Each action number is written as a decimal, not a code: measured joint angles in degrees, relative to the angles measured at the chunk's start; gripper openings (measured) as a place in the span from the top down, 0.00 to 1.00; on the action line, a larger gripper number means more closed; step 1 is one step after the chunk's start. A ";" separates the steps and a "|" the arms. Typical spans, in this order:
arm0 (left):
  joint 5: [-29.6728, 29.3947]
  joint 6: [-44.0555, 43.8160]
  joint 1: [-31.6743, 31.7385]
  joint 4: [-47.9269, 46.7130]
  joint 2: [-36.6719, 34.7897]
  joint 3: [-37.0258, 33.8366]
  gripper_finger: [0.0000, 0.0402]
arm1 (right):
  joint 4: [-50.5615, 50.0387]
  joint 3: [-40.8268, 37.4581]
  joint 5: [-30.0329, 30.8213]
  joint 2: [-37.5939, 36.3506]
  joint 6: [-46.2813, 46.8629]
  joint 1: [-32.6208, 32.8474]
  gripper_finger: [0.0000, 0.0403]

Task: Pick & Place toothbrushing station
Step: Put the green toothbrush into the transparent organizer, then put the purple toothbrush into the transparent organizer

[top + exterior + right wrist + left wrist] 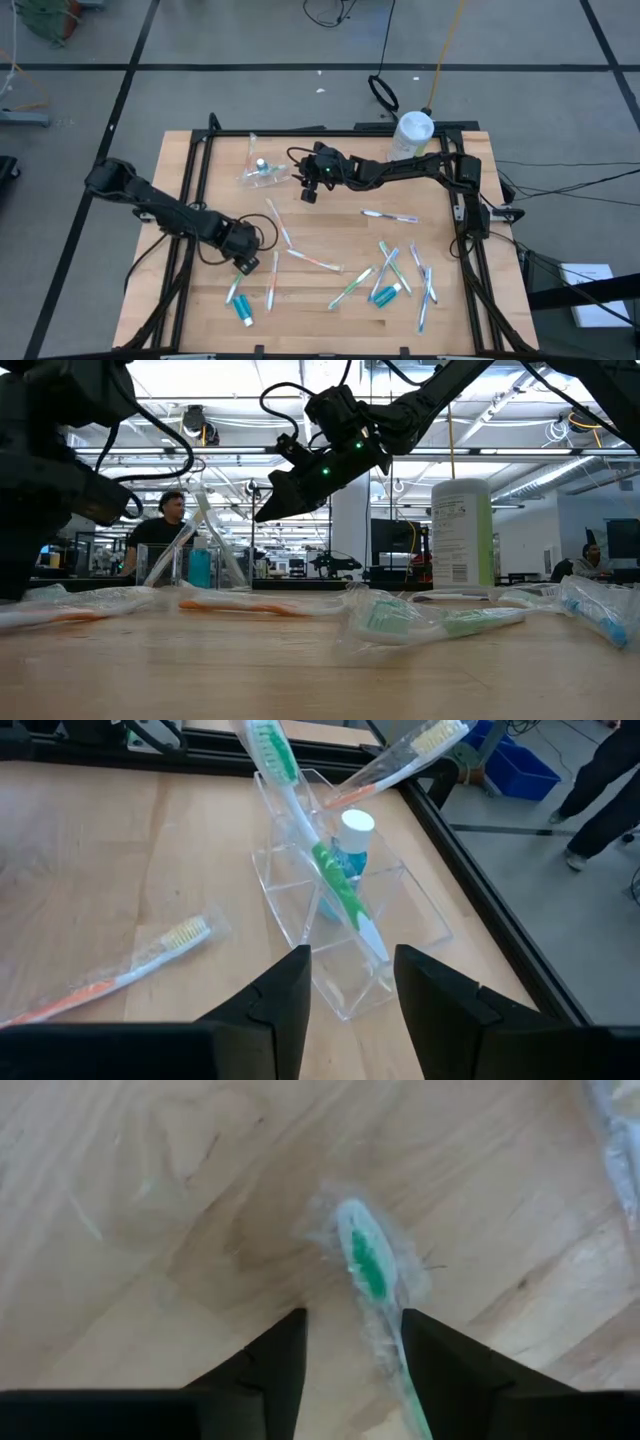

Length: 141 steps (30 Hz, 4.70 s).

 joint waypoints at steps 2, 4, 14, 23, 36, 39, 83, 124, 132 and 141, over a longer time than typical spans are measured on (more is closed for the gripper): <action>-0.46 -0.02 -0.35 0.11 0.21 -0.04 0.66 | 0.00 0.00 0.00 0.00 0.00 0.00 0.65; -0.76 -0.08 -0.52 -0.04 0.21 -0.11 0.73 | -0.02 0.00 0.00 0.00 0.00 0.00 0.65; -5.05 2.88 -0.91 -1.77 0.55 2.34 0.96 | 0.00 0.00 -0.02 0.00 0.00 0.00 0.65; -21.95 12.98 -2.38 -8.35 -2.69 13.45 0.97 | 0.00 0.00 -0.02 0.00 -0.11 0.00 0.65; -69.49 27.41 -0.05 -12.22 -20.45 16.83 0.96 | -0.02 0.00 -0.15 0.00 0.42 0.59 0.65; -78.43 27.54 2.33 -12.22 -22.89 16.83 0.99 | -0.02 0.00 -0.17 0.00 0.42 0.75 0.65; -62.19 43.47 35.10 34.57 -19.51 -10.78 0.91 | 1.89 -0.01 -0.20 0.00 0.44 0.74 0.65; -43.96 58.20 39.95 13.09 -26.39 3.39 0.53 | -28.77 0.00 12.37 -0.01 6.37 5.35 0.46; -43.97 65.16 39.27 18.91 -26.39 3.43 0.53 | -51.63 0.00 12.10 -8.07 16.75 7.49 0.47; -43.99 69.84 39.27 21.57 -26.39 3.43 0.53 | -79.17 -2.49 12.02 -18.81 34.17 10.79 0.49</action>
